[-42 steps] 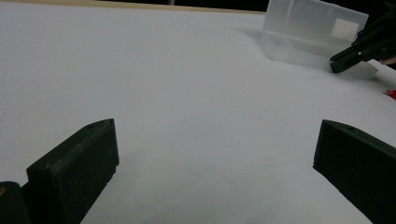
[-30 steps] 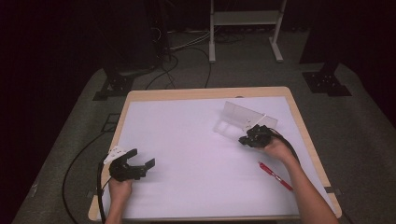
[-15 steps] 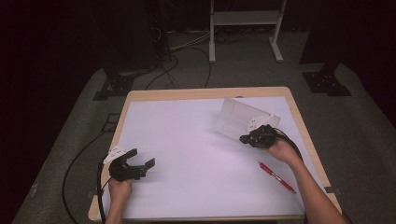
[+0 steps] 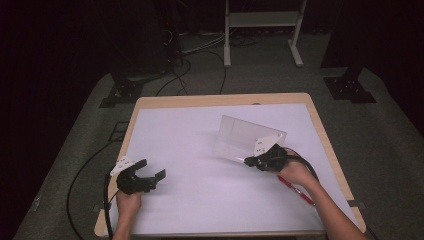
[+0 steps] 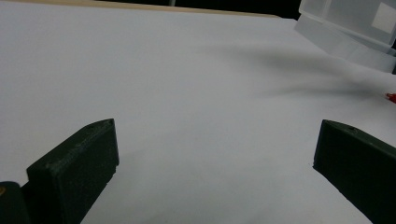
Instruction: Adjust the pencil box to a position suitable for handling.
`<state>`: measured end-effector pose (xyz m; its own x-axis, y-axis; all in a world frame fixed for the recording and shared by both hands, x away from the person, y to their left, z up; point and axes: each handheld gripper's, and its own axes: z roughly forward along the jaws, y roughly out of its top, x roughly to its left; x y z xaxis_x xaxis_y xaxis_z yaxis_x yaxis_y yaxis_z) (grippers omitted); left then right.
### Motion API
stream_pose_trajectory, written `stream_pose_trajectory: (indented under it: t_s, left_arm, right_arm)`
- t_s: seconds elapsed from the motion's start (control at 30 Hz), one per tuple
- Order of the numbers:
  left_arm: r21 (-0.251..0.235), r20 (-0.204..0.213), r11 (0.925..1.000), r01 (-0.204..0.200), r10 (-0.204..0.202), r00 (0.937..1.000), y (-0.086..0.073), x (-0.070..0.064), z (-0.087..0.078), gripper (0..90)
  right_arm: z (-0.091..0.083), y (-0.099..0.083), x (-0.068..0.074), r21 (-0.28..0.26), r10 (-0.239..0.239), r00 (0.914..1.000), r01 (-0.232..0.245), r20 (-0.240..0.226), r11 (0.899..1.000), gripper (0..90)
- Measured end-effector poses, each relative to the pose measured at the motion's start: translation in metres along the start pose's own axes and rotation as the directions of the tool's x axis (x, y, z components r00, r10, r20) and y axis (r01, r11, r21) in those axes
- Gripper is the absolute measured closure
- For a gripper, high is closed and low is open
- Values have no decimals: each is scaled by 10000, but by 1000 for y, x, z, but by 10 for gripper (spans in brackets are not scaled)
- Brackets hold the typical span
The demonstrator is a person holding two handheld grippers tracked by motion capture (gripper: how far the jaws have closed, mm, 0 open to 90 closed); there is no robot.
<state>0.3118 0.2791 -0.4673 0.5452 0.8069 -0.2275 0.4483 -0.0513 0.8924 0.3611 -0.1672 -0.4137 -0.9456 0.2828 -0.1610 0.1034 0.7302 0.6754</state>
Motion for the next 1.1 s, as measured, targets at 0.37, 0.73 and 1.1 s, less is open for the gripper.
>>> stream_pose_trajectory:
  t_s: [0.37, 0.73, 1.1]
  left_arm:
    - [-5, 6, 10000, -6, 6, 10000, 0, 0, 0, 0]
    - [-9, 35, 10000, -4, 4, 10000, 0, 0, 0, 0]
    - [-30, 35, 10000, -34, 34, 10000, 0, -1, 0, 0]
  right_arm:
    - [20, 3, 25, 234, -500, 9961, 518, -721, 9984, 857]
    - [35, 4, 39, 273, -447, 9926, 480, -1131, 9985, 852]
    - [46, 2, 46, 458, -360, 9889, 430, -1442, 9980, 849]
